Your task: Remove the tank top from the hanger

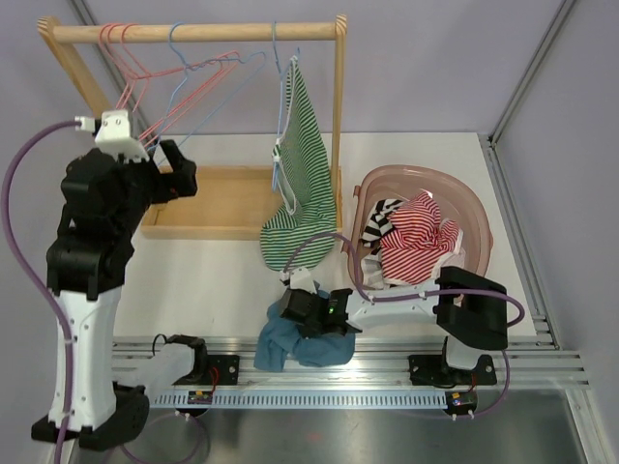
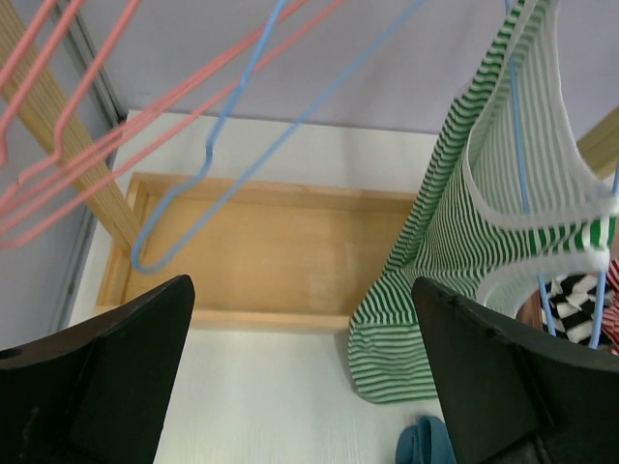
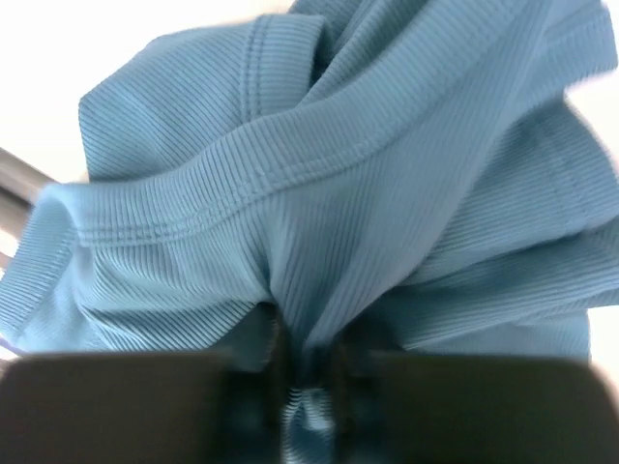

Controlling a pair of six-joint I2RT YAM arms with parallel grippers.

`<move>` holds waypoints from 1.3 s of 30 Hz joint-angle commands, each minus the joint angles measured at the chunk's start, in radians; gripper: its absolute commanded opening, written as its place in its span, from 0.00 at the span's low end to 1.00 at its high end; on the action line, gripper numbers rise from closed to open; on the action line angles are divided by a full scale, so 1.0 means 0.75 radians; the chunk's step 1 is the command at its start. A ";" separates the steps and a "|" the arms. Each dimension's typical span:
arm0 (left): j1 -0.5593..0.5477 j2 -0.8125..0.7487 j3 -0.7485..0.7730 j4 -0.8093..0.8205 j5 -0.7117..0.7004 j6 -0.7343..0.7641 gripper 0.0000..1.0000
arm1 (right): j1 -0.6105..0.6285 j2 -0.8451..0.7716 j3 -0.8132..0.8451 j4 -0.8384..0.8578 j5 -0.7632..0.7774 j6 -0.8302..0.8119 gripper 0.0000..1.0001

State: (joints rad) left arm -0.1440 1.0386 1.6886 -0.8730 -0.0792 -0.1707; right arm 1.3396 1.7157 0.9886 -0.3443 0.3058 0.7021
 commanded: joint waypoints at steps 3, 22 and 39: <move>0.000 -0.325 -0.347 0.200 0.093 -0.091 0.99 | 0.038 -0.101 0.005 0.019 0.071 -0.044 0.00; -0.002 -0.765 -1.039 0.432 0.044 -0.114 0.99 | -0.282 -0.796 0.557 -0.917 0.748 -0.195 0.00; -0.002 -0.777 -1.059 0.434 -0.009 -0.145 0.99 | -1.373 -0.431 0.292 -0.390 -0.037 -0.486 0.00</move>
State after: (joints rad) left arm -0.1440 0.4641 0.8894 -0.6151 -0.0845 -0.2642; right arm 0.3550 1.3121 1.2877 -0.7868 0.4679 0.3523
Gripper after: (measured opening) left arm 0.987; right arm 0.097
